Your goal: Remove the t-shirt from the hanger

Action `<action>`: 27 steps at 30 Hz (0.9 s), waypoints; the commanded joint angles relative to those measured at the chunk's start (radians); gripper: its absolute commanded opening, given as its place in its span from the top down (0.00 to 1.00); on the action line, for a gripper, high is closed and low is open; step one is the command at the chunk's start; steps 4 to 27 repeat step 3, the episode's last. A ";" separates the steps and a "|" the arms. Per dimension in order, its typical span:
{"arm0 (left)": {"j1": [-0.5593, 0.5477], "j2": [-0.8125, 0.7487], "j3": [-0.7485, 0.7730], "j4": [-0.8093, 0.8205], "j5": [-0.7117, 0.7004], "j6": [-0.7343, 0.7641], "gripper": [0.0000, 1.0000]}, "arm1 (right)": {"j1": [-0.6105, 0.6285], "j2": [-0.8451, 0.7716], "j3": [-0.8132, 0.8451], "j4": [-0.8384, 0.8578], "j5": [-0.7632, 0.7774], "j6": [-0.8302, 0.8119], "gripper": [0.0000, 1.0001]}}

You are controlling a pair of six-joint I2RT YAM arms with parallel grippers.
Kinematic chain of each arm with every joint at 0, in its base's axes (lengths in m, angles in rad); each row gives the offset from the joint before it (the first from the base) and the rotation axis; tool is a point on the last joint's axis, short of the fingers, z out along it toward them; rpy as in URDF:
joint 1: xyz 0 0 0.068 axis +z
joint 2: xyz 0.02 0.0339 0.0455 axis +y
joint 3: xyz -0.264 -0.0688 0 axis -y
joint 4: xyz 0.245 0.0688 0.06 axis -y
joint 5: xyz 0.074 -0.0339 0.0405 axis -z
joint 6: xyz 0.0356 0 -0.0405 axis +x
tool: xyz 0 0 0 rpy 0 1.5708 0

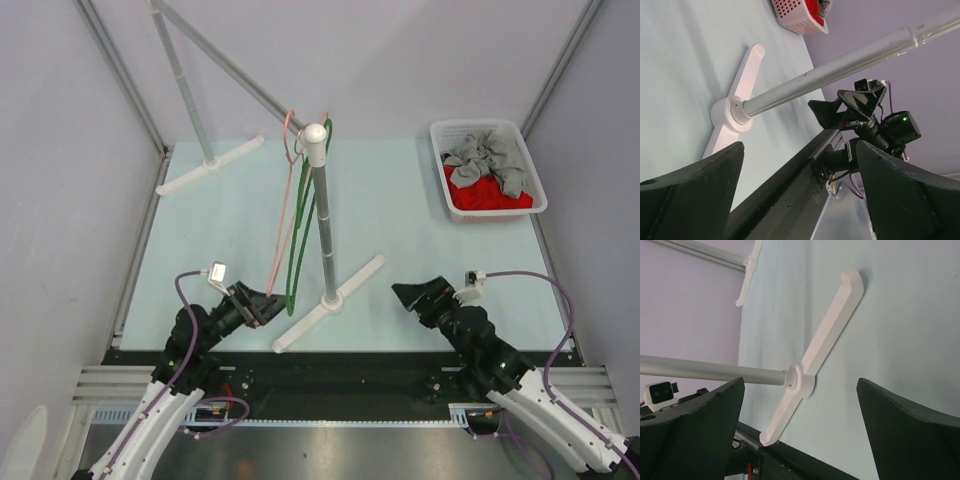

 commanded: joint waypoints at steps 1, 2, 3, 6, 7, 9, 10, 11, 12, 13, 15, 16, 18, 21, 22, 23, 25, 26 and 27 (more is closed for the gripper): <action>-0.005 -0.111 -0.218 0.075 -0.014 -0.037 0.01 | 0.005 0.009 -0.168 0.149 -0.039 0.008 0.00; -0.005 -0.119 -0.212 0.080 -0.005 -0.049 0.00 | 0.005 0.009 -0.165 0.161 -0.049 0.015 0.01; -0.003 -0.122 -0.209 0.106 0.007 -0.065 0.00 | 0.007 0.006 -0.162 0.172 -0.073 0.046 0.00; -0.003 -0.122 -0.209 0.106 0.007 -0.065 0.00 | 0.007 0.006 -0.162 0.172 -0.073 0.046 0.00; -0.003 -0.122 -0.209 0.106 0.007 -0.065 0.00 | 0.007 0.006 -0.162 0.172 -0.073 0.046 0.00; -0.003 -0.122 -0.209 0.106 0.007 -0.065 0.00 | 0.007 0.006 -0.162 0.172 -0.073 0.046 0.00; -0.003 -0.122 -0.209 0.106 0.007 -0.065 0.00 | 0.007 0.006 -0.162 0.172 -0.073 0.046 0.00; -0.003 -0.122 -0.209 0.106 0.007 -0.065 0.00 | 0.007 0.006 -0.162 0.172 -0.073 0.046 0.00; -0.003 -0.122 -0.209 0.106 0.007 -0.065 0.00 | 0.007 0.006 -0.162 0.172 -0.073 0.046 0.00; -0.003 -0.122 -0.209 0.106 0.007 -0.065 0.00 | 0.007 0.006 -0.162 0.172 -0.073 0.046 0.00; -0.003 -0.122 -0.209 0.106 0.007 -0.065 0.00 | 0.007 0.006 -0.162 0.172 -0.073 0.046 0.00; -0.003 -0.122 -0.209 0.106 0.007 -0.065 0.00 | 0.007 0.006 -0.162 0.172 -0.073 0.046 0.00; -0.003 -0.122 -0.209 0.106 0.007 -0.065 0.00 | 0.007 0.006 -0.162 0.172 -0.073 0.046 0.00; -0.003 -0.122 -0.209 0.106 0.007 -0.065 0.00 | 0.007 0.006 -0.162 0.172 -0.073 0.046 0.00; -0.003 -0.122 -0.209 0.106 0.007 -0.065 0.00 | 0.007 0.006 -0.162 0.172 -0.073 0.046 0.00; -0.003 -0.122 -0.209 0.106 0.007 -0.065 0.00 | 0.007 0.006 -0.162 0.172 -0.073 0.046 0.00; -0.003 -0.122 -0.209 0.106 0.007 -0.065 0.00 | 0.007 0.006 -0.162 0.172 -0.073 0.046 0.00; -0.003 -0.122 -0.209 0.106 0.007 -0.065 0.00 | 0.007 0.006 -0.162 0.172 -0.073 0.046 0.00; -0.003 -0.122 -0.209 0.106 0.007 -0.065 0.00 | 0.007 0.006 -0.162 0.172 -0.073 0.046 0.00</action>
